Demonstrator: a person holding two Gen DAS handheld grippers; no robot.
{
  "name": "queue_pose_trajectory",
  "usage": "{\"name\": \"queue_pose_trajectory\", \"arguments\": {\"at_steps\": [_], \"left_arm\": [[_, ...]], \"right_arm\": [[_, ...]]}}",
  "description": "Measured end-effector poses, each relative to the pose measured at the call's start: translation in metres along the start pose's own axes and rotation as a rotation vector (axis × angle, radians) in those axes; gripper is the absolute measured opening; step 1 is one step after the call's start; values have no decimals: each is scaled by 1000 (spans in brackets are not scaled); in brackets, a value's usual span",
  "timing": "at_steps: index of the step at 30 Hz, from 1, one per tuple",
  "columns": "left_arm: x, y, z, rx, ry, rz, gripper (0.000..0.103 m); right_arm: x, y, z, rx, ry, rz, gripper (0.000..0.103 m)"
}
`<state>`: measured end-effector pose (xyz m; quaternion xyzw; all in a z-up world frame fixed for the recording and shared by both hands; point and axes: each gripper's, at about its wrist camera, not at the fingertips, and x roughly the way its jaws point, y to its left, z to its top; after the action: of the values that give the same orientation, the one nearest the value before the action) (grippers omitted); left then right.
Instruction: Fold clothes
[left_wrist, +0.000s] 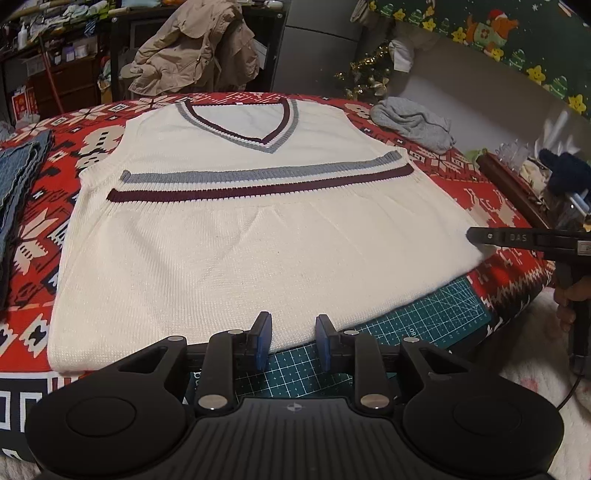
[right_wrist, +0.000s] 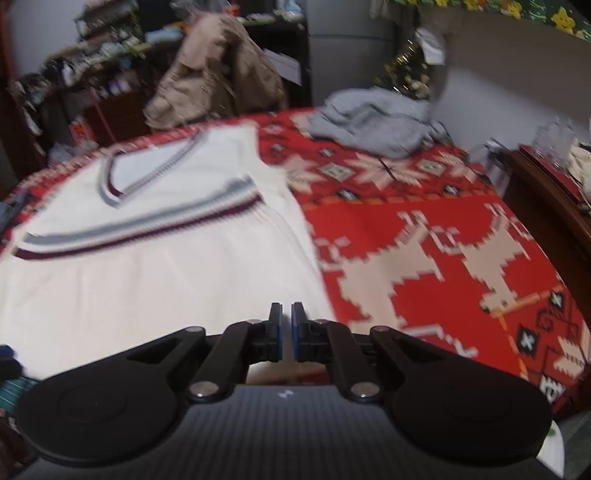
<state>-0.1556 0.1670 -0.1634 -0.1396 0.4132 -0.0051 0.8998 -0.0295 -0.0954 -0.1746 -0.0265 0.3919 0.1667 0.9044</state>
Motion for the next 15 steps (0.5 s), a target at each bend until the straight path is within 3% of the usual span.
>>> {"name": "queue_pose_trajectory", "arguments": {"at_steps": [5,8,12,15], "left_arm": [[0,5,0,-23,6,-28,28],[-1,10,1,-55,11,-48,28],[-1,7,2,-62,13,-46,30],[-1,4,3,-48,18,-41,33]], "right_arm": [[-6,-8,-6,33,18,-30,4],[-15,-2,-7,12,-18,-30,8],[-26,18,-6,-60,-64,108,8],[-23,33,-12,-123,-24,131,7]]}}
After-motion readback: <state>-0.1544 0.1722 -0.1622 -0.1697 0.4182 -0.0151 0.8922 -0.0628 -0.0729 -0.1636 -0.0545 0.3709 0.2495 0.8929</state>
